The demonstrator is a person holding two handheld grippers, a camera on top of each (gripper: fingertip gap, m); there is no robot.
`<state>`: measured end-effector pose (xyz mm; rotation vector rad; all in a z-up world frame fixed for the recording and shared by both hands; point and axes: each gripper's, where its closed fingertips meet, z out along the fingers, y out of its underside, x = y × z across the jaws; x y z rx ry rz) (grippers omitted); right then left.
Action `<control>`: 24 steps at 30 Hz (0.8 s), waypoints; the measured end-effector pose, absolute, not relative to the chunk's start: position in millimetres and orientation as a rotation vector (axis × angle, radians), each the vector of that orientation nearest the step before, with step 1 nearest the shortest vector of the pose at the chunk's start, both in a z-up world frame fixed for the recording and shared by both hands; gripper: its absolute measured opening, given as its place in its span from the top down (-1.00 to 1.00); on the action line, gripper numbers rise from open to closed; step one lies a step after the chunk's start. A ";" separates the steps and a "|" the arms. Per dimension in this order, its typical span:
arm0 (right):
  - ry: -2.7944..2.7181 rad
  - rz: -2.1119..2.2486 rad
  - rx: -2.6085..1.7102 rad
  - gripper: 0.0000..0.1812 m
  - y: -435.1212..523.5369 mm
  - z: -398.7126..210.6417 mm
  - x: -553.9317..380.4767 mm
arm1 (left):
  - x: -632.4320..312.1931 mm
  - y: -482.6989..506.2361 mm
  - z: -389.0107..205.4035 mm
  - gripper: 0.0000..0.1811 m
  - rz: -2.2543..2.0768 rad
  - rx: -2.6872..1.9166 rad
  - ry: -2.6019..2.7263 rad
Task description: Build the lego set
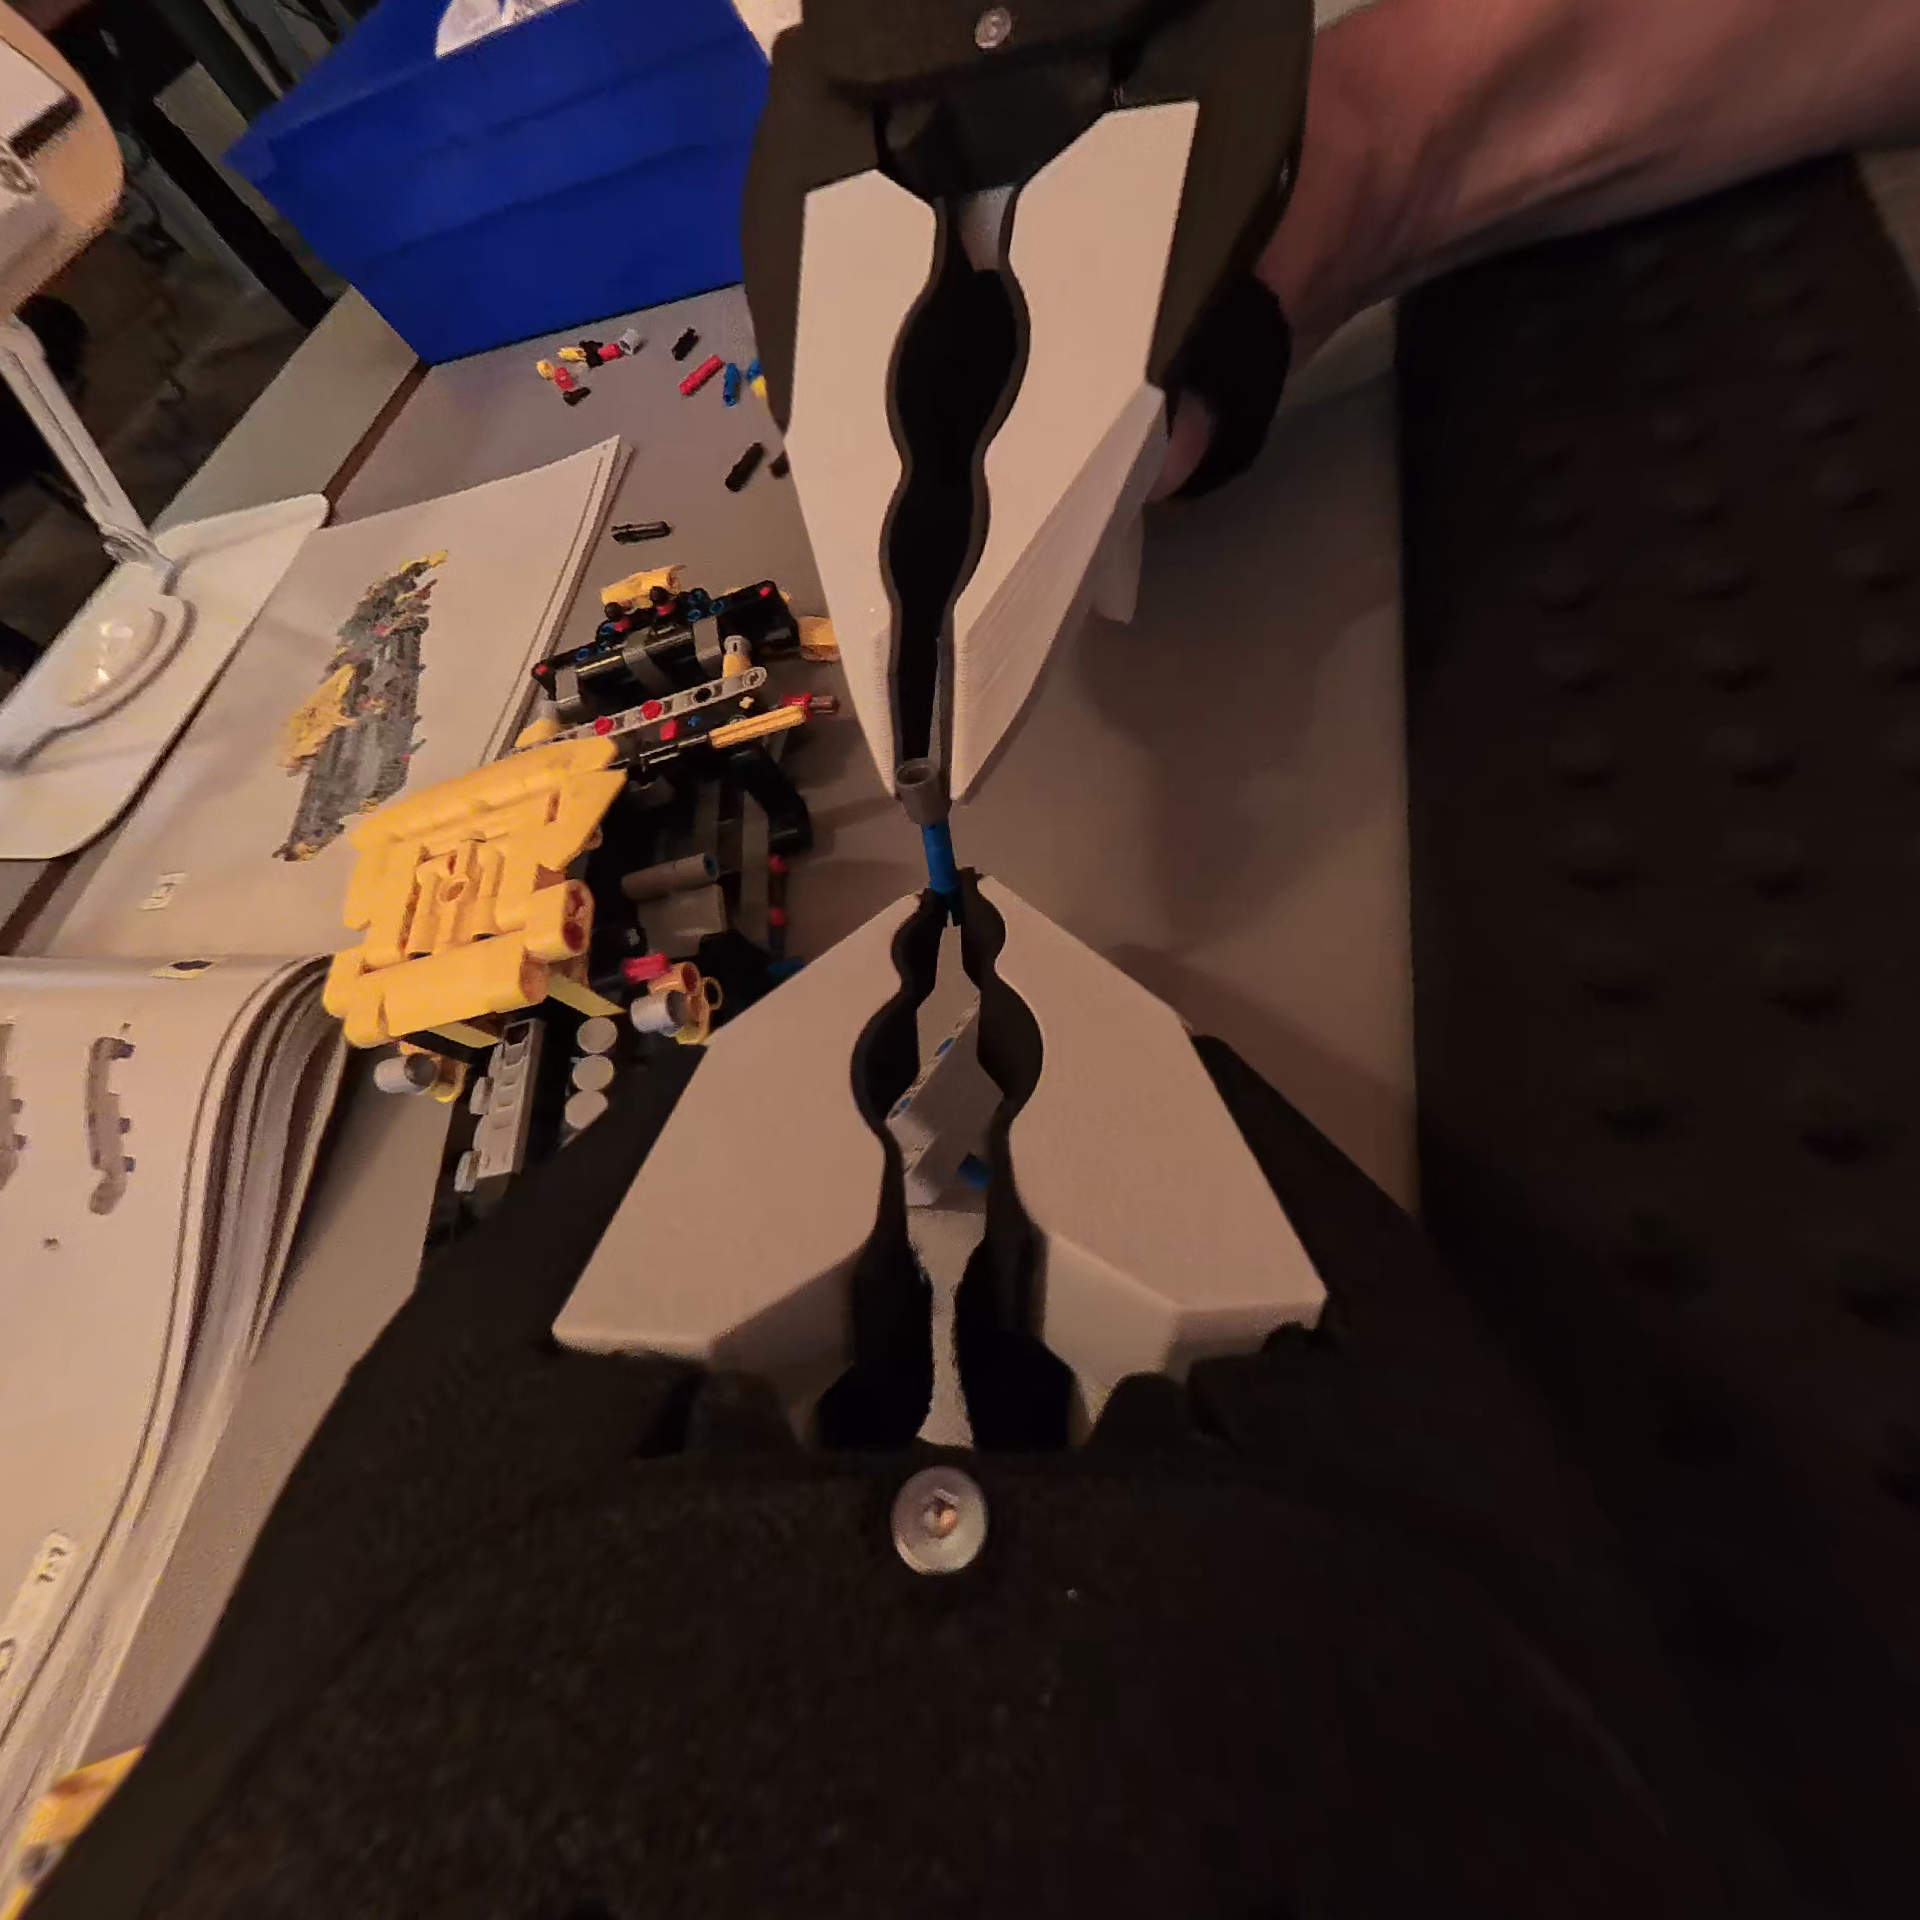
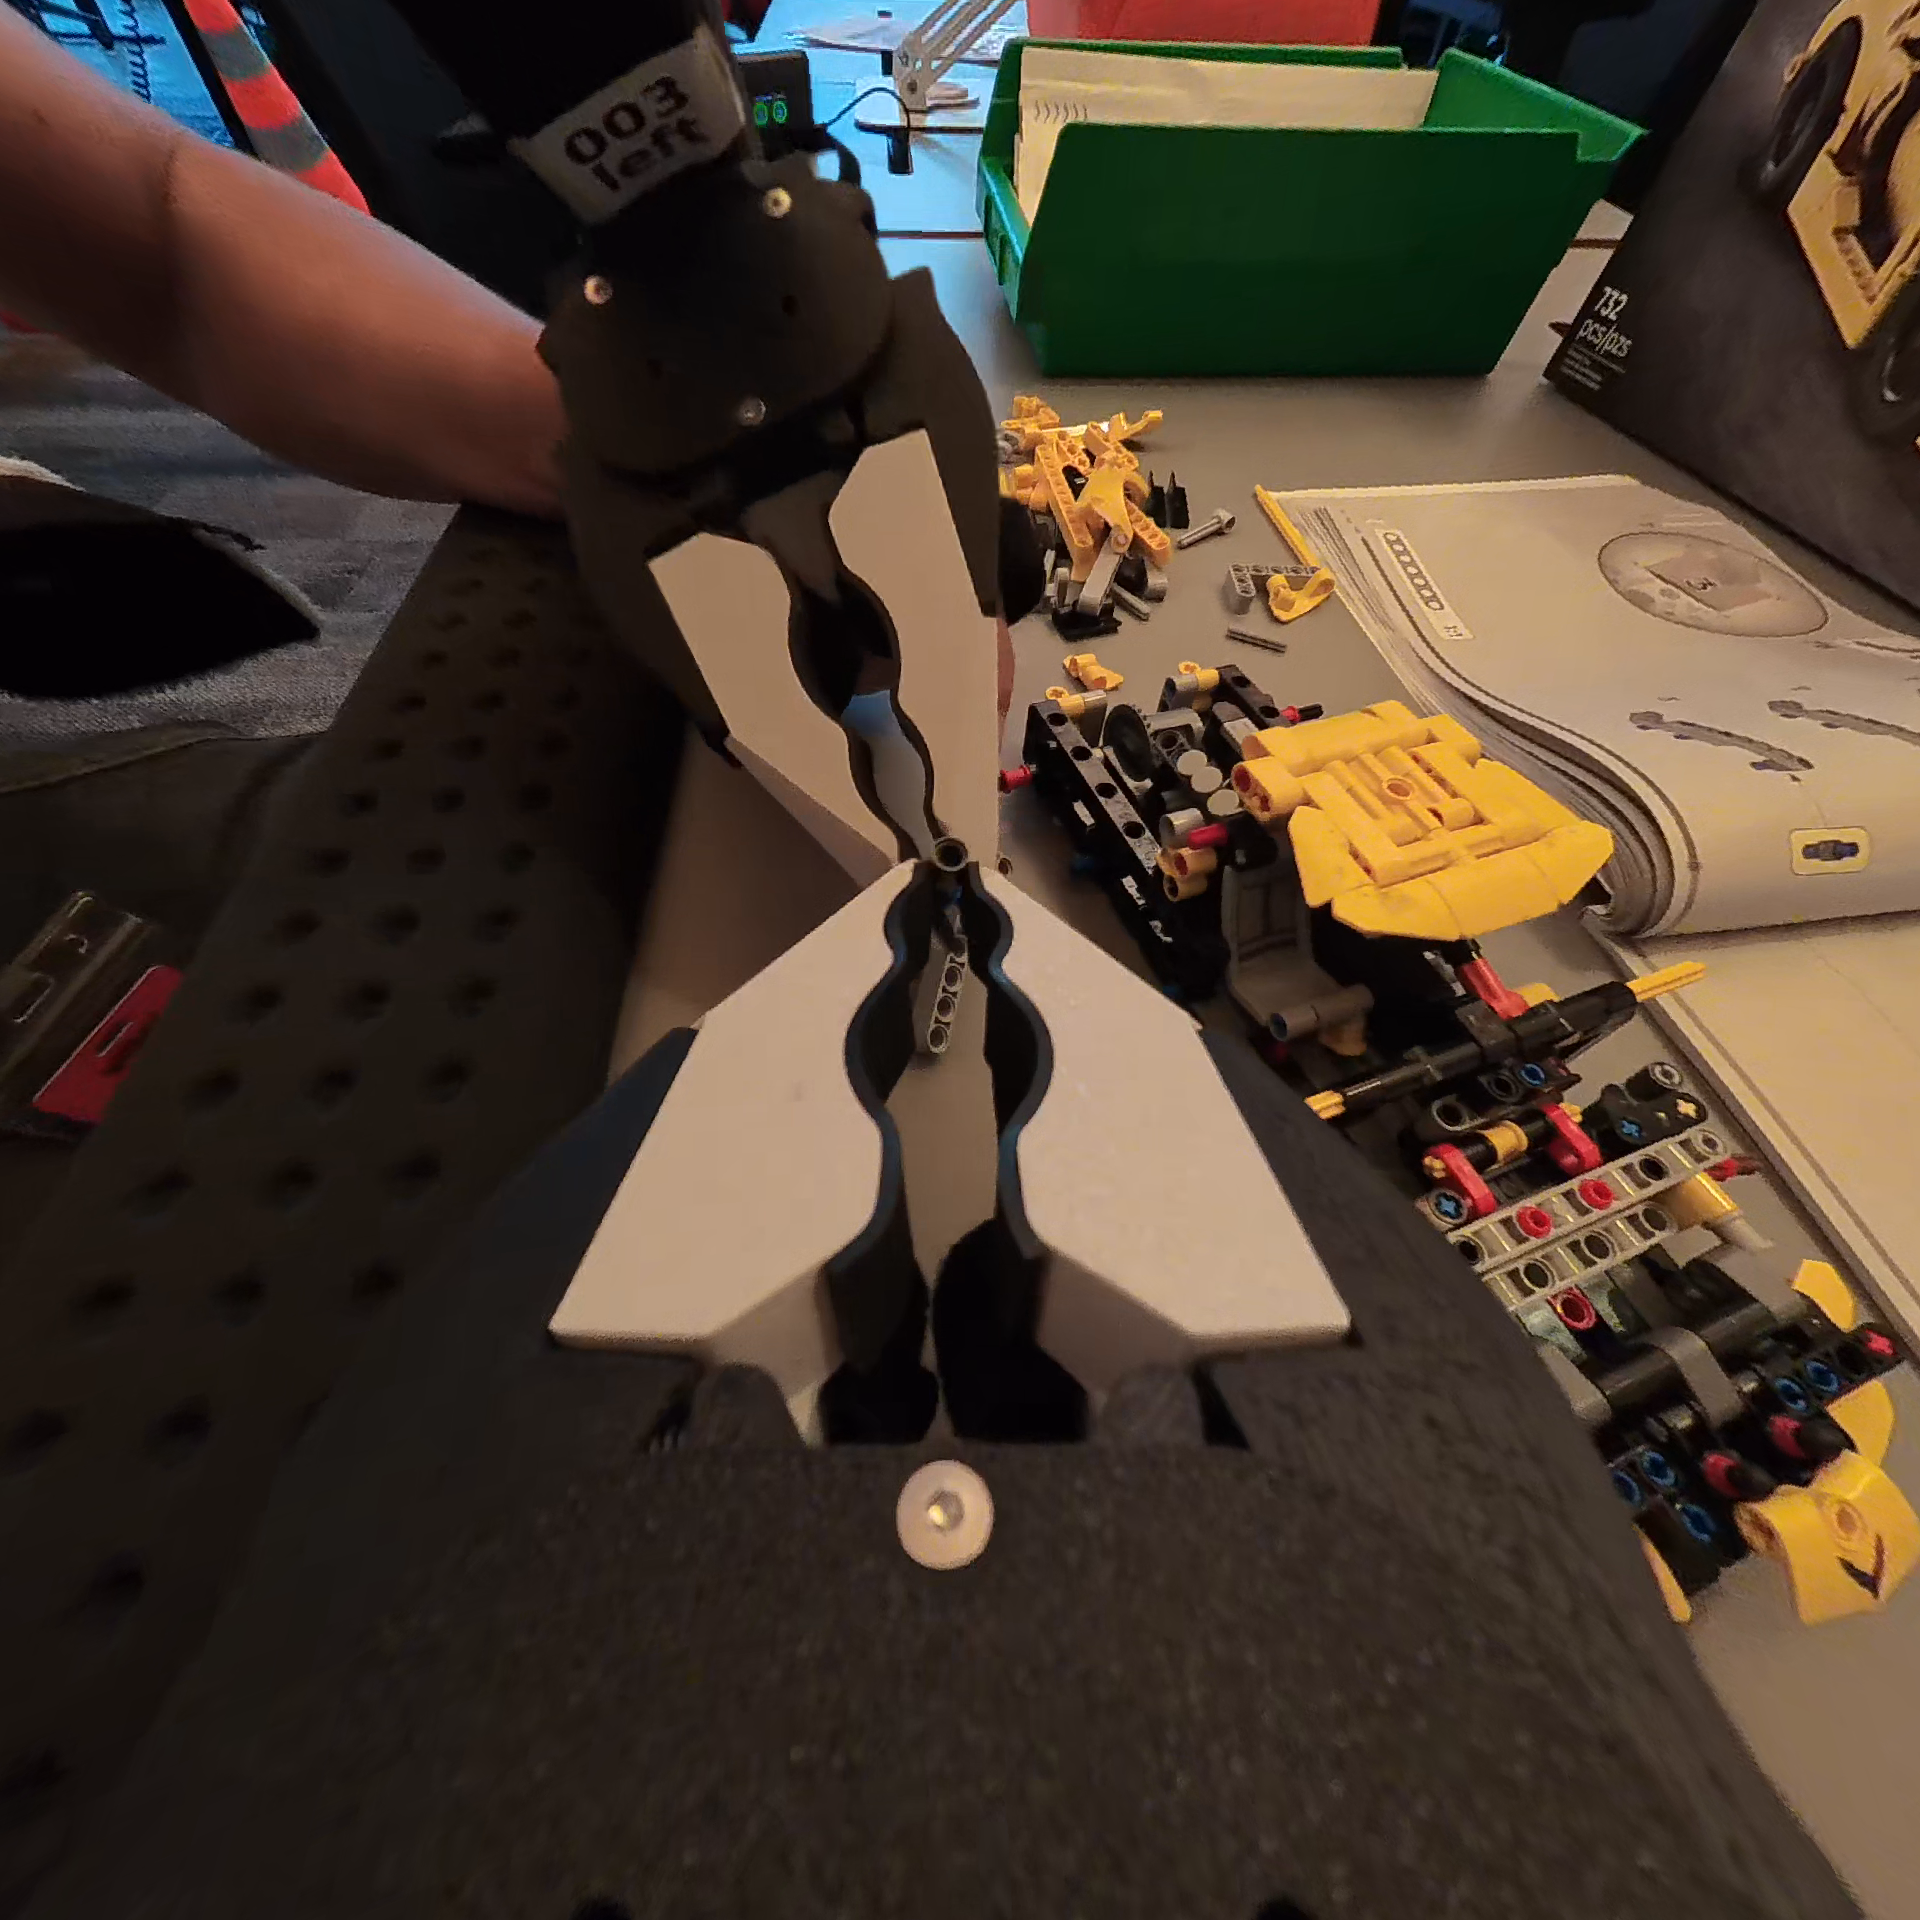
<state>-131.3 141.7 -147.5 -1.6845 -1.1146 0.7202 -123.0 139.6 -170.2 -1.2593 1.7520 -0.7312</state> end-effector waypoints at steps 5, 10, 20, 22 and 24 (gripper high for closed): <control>-1.160 0.582 -1.684 0.95 143.4 -152.7 -129.5 | -123.8 140.6 -174.4 0.98 -0.740 -1.288 1.764; -1.131 0.630 -1.679 0.95 144.0 -148.5 -128.6 | -122.7 140.9 -170.7 0.97 -0.769 -1.287 1.742; -1.289 0.546 -2.055 0.94 119.6 -209.2 -76.4 | -128.7 144.7 -158.3 0.96 -0.831 -1.290 1.699; -1.301 0.487 -2.077 0.94 119.1 -210.5 -70.5 | -129.0 144.2 -160.4 0.96 -0.802 -1.276 1.710; -1.309 0.463 -2.064 0.94 118.2 -211.9 -70.4 | -127.8 139.7 -162.9 0.96 -0.796 -1.263 1.732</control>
